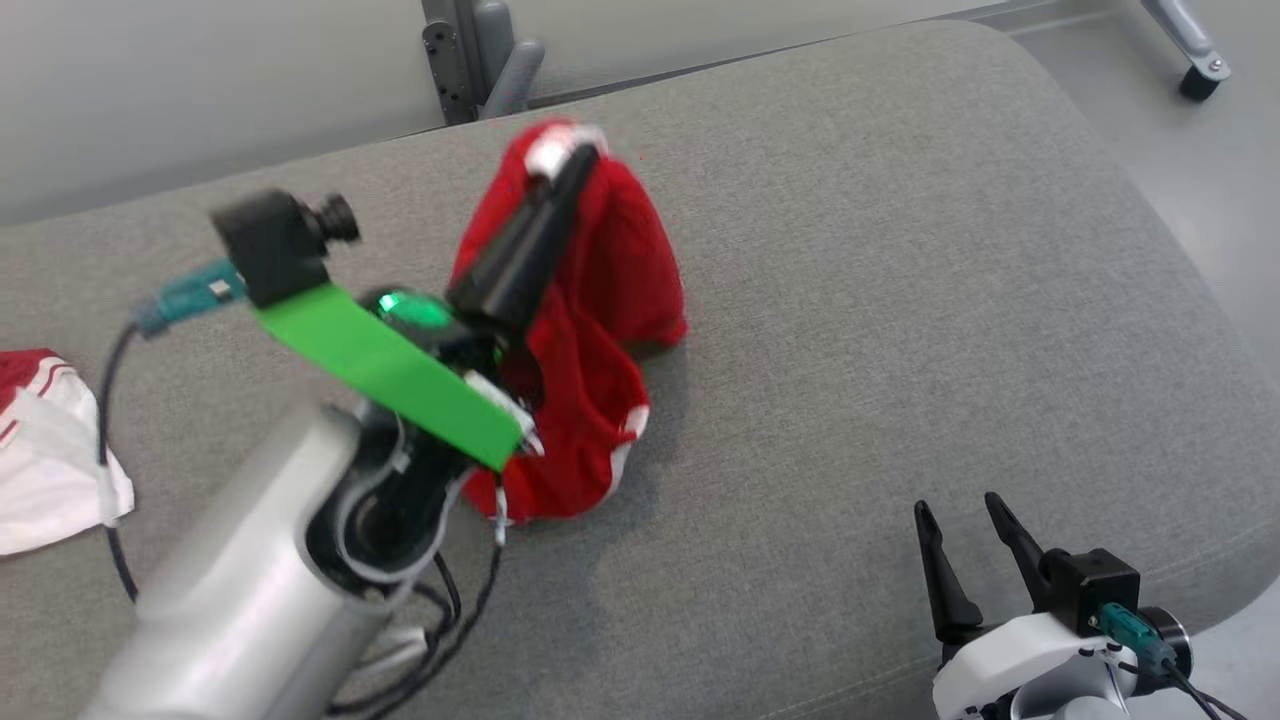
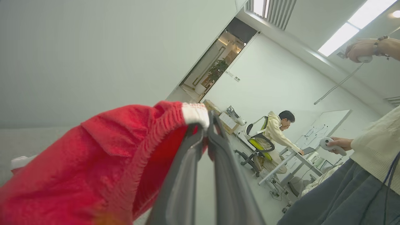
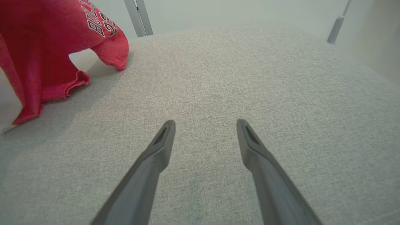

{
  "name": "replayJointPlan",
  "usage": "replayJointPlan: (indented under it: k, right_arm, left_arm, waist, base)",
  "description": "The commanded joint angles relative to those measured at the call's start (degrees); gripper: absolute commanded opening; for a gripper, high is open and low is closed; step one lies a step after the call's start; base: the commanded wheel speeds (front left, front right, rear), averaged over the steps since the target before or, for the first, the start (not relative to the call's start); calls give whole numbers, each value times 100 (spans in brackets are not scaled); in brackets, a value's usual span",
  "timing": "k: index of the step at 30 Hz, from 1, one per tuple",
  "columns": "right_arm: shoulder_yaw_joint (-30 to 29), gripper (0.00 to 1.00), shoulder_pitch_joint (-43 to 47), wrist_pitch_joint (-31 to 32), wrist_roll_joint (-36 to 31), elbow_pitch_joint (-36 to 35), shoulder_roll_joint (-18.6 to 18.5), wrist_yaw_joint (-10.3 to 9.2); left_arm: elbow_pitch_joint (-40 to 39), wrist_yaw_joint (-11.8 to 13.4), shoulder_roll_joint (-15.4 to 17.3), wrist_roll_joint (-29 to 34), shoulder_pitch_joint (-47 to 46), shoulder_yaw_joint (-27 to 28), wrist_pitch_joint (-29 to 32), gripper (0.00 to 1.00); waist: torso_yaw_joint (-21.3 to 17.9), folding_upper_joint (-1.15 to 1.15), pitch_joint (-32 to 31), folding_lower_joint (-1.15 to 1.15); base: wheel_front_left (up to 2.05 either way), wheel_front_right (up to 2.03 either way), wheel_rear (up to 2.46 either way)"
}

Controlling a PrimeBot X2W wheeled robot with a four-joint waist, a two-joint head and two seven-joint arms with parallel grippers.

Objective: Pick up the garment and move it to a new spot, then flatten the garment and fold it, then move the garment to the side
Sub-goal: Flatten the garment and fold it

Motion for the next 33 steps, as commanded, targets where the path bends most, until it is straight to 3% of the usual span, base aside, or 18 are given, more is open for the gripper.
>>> replayJointPlan:
  k: [1,8,13,23,33]
  right_arm:
    - [-11,100,63,0,-15,18,-9,-10]
    - [-28,100,54,-1,-60,44,-10,-10]
    - [-18,100,82,0,-93,50,-11,-10]
    - [-44,100,169,0,-148,68,-11,-10]
    - [12,100,167,0,-72,108,-11,-10]
  left_arm:
    - [-56,-16,45,-82,249,-151,4,0]
    - [-175,-16,164,-209,1580,-1357,6,0]
    - [149,-16,288,-286,2223,-1848,-127,0]
    - [1446,-16,827,-212,2586,-1961,-539,0]
    - [2061,-16,1320,-333,2511,-1684,-784,0]
  waist:
    - [83,23,-5,0]
    - [399,23,-52,0]
    - [554,23,-86,0]
    - [724,23,-137,0]
    - [731,23,-150,0]
  base:
    - [0,0,0]
    - [0,0,0]
    - [0,0,0]
    - [0,0,0]
    - [0,0,0]
